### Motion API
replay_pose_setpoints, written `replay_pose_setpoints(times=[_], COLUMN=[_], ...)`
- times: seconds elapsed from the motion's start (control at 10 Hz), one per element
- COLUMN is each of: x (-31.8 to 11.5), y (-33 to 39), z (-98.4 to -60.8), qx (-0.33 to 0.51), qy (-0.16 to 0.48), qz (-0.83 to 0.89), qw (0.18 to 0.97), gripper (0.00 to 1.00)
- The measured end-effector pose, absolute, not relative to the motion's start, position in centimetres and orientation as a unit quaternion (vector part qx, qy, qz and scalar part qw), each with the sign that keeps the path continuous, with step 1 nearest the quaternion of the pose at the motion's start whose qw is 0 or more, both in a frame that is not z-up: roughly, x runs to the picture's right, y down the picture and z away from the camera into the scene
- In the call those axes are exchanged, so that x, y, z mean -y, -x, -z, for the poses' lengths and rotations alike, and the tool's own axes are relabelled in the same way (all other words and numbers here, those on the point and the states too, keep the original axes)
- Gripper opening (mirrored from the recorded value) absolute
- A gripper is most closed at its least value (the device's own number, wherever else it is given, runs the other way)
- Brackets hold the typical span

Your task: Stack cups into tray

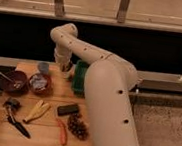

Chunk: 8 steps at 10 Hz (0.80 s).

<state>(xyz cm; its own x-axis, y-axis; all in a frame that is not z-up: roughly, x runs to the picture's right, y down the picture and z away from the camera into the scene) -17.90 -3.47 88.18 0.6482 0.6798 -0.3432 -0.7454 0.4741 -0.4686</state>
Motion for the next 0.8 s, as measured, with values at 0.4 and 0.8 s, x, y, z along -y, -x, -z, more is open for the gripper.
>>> replay_pose_setpoints(times=[0.4, 0.8], x=[3.0, 3.1], y=[19.8, 20.0], z=[-87.7, -87.2], qx=[-0.048, -0.046], qy=[0.309, 0.306], qz=[-0.404, -0.4], qw=[0.86, 0.863], gripper=[0.77, 0.8])
